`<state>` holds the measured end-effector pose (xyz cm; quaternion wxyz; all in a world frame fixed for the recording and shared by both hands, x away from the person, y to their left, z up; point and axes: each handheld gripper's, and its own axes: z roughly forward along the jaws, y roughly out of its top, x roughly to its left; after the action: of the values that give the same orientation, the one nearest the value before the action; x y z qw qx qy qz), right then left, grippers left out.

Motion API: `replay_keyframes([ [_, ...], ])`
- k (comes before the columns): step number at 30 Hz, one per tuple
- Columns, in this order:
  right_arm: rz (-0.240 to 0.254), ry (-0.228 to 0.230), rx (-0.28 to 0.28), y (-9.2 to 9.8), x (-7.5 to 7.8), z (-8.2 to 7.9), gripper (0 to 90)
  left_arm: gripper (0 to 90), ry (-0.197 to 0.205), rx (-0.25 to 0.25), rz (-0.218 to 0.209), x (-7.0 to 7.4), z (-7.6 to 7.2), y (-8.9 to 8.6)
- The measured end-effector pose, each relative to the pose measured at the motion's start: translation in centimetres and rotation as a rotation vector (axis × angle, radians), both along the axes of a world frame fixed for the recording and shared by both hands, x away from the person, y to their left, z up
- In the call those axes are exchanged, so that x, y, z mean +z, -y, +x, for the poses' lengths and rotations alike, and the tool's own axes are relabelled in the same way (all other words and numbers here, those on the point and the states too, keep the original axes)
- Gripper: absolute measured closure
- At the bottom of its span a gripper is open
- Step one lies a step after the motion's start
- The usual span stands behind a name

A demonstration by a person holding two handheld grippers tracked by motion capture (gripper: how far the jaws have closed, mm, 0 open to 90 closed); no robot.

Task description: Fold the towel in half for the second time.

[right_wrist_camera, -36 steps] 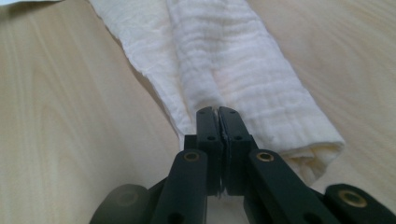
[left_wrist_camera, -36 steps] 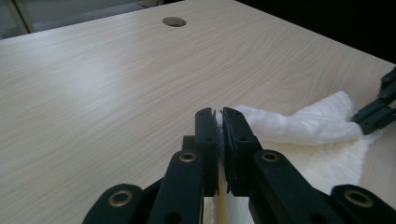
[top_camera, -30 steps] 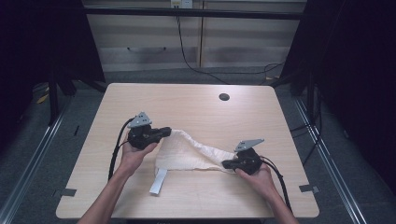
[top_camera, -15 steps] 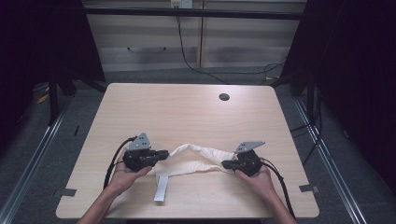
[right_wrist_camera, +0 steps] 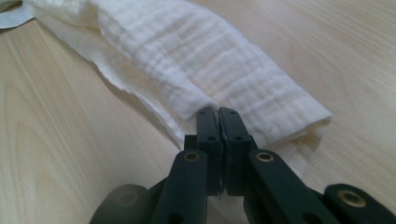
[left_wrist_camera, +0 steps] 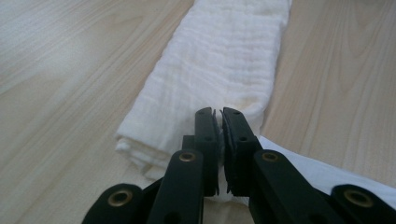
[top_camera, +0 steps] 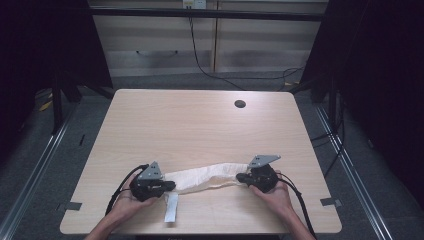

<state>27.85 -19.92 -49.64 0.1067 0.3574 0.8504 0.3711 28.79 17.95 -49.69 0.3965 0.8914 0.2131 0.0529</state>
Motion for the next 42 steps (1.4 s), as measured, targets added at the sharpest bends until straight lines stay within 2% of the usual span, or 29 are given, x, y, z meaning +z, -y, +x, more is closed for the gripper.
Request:
replay_keyframes([
  [3,0.006,0.009,-0.004,0.2,0.4,-0.1,88.6,85.4,0.02,0.011,0.015,0.0,-0.3,0.2],
  [5,0.011,0.028,-0.026,1.0,1.0,-0.4,88.6,85.5,0.038,0.02,0.026,-0.1,-0.6,0.3],
  [10,0.006,0.049,-0.059,2.3,1.5,-1.1,88.6,85.6,0.03,0.027,0.011,-0.2,-0.6,0.2],
  [12,-0.01,0.04,-0.062,2.7,1.1,-1.8,88.6,85.6,0.041,0.021,0.029,-0.1,-0.7,0.2],
  [13,-0.01,0.04,-0.062,2.7,1.1,-1.8,88.6,85.6,0.041,0.021,0.029,-0.1,-0.7,0.2],
  [14,-0.019,0.021,-0.055,2.6,0.5,-2.2,88.5,85.6,0.047,0.034,0.024,-0.2,-0.9,0.3],
  [16,-0.018,0.025,-0.049,2.6,0.2,-2.5,88.5,85.6,0.045,0.037,0.023,-0.2,-0.9,0.3],
  [19,-0.01,0.017,-0.064,2.6,0.1,-2.6,88.4,85.7,0.045,0.045,0.02,-0.2,-0.9,0.2],
  [22,0.003,0.012,-0.069,2.7,-0.1,-2.2,88.2,85.7,0.058,0.054,0.038,-0.2,-0.5,0.3],
  [23,0.01,0.005,-0.089,2.6,-0.1,-1.7,88.1,85.6,0.055,0.074,0.022,-0.3,0.3,0.4],
  [24,0.011,0.008,-0.091,2.6,-0.1,-1.3,87.9,85.5,0.055,0.074,0.022,-0.3,0.3,0.4],
  [27,0.021,0.008,-0.097,2.6,-0.2,-0.6,87.7,85.4,0.02,0.099,-0.009,-0.4,1.6,0.1],
  [28,0.022,0.005,-0.101,2.6,-0.2,-0.3,87.5,85.2,0.02,0.096,0.006,-0.3,1.8,0.0],
  [29,0.022,0.001,-0.103,2.5,-0.2,0.0,87.2,84.8,0.016,0.104,-0.005,-0.3,2.0,0.1],
  [30,0.009,0.013,-0.106,2.4,-0.1,0.4,84.5,82.2,0.026,0.118,-0.005,-0.2,1.9,0.1],
  [33,0.023,0.019,-0.107,2.4,-0.1,0.3,78.1,76.8,0.027,0.115,-0.021,-0.2,1.6,0.0],
  [35,0.028,0.024,-0.114,2.6,0.2,0.1,73.6,75.6,0.011,0.115,-0.052,-0.1,1.5,-0.4],
  [37,0.04,0.027,-0.12,2.7,0.3,0.1,71.6,72.2,0.008,0.114,-0.062,0.0,1.5,-0.6],
  [40,0.09,0.031,-0.118,3.2,0.8,-0.2,68.5,68.8,-0.021,0.13,-0.113,0.3,1.4,-1.3],
  [41,0.109,0.04,-0.116,3.4,1.2,-0.5,66.4,66.6,-0.02,0.128,-0.121,0.5,1.3,-1.5],
  [42,0.115,0.046,-0.113,3.4,1.4,-0.6,65.0,64.8,-0.014,0.151,-0.144,0.9,1.0,-2.0],
])
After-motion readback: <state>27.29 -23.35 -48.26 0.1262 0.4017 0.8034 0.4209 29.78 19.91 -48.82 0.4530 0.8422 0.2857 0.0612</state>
